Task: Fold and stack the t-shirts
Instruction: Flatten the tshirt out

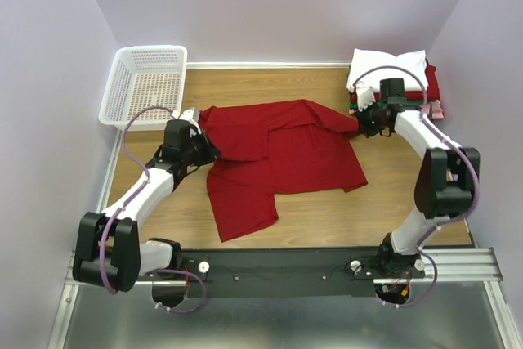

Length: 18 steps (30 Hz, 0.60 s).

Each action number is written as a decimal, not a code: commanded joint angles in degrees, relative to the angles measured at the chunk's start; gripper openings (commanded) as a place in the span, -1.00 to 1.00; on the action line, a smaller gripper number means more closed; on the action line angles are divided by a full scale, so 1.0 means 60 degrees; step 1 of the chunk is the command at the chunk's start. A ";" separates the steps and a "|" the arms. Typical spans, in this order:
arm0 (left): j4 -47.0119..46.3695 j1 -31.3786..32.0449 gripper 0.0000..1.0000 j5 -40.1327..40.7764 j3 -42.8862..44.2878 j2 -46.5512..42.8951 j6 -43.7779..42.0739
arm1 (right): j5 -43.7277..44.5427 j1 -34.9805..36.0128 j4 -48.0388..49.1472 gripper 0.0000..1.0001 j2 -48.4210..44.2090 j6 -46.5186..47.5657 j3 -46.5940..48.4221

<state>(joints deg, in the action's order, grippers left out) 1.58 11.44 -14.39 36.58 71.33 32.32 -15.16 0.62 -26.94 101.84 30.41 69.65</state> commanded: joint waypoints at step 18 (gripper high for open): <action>0.2007 -0.0325 -1.00 0.0626 0.5253 -0.3757 -0.0069 | -0.0843 -0.0060 -0.2234 -0.99 -0.5620 0.1347 0.3668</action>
<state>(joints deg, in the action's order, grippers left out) 13.32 9.85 -12.47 61.45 52.47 31.40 -18.96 0.62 -37.52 71.05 37.26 85.91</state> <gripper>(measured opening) 0.006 0.006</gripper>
